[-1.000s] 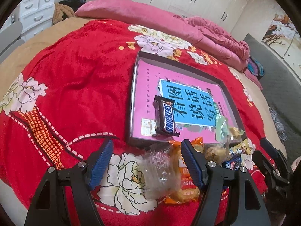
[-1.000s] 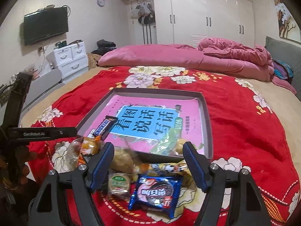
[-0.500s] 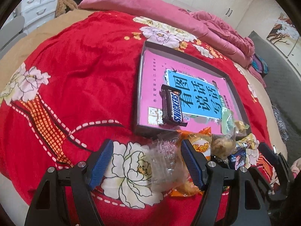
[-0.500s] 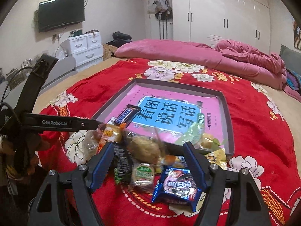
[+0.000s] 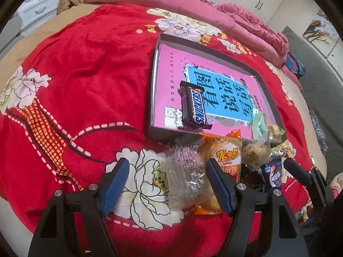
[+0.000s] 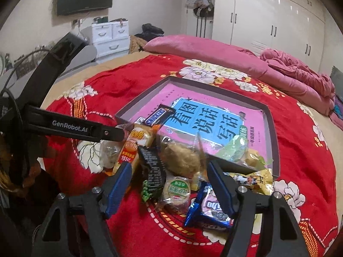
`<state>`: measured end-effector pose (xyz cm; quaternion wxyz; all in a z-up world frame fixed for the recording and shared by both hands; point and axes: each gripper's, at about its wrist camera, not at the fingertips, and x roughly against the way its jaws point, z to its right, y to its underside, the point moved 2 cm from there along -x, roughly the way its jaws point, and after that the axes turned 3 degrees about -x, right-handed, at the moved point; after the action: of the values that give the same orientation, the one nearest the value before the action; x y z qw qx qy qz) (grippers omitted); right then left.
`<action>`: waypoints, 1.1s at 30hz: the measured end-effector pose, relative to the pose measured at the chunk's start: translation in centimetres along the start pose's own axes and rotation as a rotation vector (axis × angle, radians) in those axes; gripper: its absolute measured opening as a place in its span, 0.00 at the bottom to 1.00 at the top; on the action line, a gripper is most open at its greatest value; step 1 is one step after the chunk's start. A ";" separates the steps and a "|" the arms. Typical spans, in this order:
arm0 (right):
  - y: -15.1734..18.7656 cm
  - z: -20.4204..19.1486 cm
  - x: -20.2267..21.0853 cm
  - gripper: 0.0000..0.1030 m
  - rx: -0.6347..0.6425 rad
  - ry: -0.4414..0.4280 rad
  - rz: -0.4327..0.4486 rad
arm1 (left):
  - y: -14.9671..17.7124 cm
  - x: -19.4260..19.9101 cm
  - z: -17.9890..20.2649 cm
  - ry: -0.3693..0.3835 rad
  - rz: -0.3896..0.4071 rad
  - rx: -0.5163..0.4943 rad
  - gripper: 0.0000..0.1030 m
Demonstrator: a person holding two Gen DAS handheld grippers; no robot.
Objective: Organize snacks
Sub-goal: 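Grasp the clear plastic bag with the left tool while the right tool grasps the black wrapper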
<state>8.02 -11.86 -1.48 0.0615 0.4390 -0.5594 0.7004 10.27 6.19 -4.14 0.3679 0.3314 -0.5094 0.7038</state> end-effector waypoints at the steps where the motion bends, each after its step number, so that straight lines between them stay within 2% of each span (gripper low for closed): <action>1: 0.1 -0.3 -0.2 0.66 0.012 0.000 -0.006 | 0.0 -0.1 0.1 0.000 -0.005 -0.004 0.73; 9: 0.5 -1.5 -1.7 0.48 0.058 -0.002 -0.056 | 0.2 -0.5 0.6 -0.016 -0.021 -0.039 0.73; 15: 0.7 -2.6 -2.9 0.39 0.091 -0.006 -0.101 | 0.2 -0.8 0.3 -0.010 -0.032 -0.031 0.73; 21: 0.9 -3.3 -3.6 0.37 0.127 -0.001 -0.114 | 0.2 -1.1 0.2 -0.008 -0.041 -0.026 0.73; 33: 0.7 -3.1 -4.5 0.37 0.110 -0.018 -0.119 | 0.0 -2.0 -0.1 0.004 -0.064 0.014 0.73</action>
<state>8.63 -7.75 -5.02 0.0735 0.4805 -0.4935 0.7212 11.25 5.94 -5.84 0.3890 0.3489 -0.4929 0.6957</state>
